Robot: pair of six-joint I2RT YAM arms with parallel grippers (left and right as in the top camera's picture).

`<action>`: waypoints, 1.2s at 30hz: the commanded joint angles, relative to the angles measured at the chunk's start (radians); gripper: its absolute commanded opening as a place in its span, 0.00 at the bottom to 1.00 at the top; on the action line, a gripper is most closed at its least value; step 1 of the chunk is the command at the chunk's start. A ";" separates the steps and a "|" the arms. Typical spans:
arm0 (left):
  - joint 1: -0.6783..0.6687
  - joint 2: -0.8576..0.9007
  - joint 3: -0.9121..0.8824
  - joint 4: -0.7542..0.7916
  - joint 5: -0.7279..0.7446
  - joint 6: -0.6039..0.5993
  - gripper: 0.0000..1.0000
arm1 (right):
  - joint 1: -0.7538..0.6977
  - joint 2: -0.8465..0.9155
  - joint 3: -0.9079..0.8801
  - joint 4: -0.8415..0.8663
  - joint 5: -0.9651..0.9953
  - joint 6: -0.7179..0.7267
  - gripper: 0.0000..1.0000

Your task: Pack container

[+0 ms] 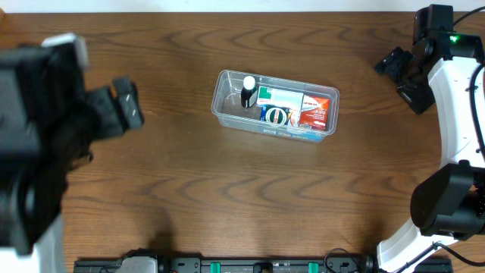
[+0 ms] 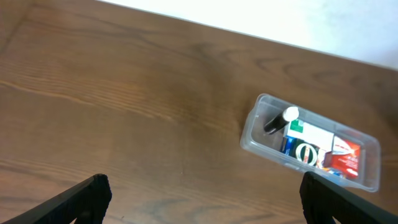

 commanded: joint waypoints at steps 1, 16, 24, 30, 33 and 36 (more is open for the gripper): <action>0.005 -0.082 -0.053 0.000 -0.035 -0.031 0.98 | -0.007 0.006 0.000 -0.001 0.018 0.010 0.99; 0.005 -0.648 -0.777 0.459 -0.037 -0.030 0.98 | -0.007 0.006 0.000 -0.001 0.018 0.010 0.99; 0.005 -0.995 -1.299 0.690 -0.037 -0.019 0.98 | -0.007 0.006 0.000 -0.001 0.018 0.010 0.99; 0.005 -1.218 -1.550 0.789 -0.037 -0.019 0.98 | -0.007 0.006 0.000 -0.001 0.018 0.010 0.99; 0.004 -1.236 -1.596 0.790 -0.037 -0.012 0.98 | -0.007 0.006 0.000 -0.001 0.018 0.010 0.99; 0.003 -1.237 -1.598 0.790 -0.037 -0.012 0.98 | -0.007 0.006 0.000 -0.001 0.018 0.010 0.99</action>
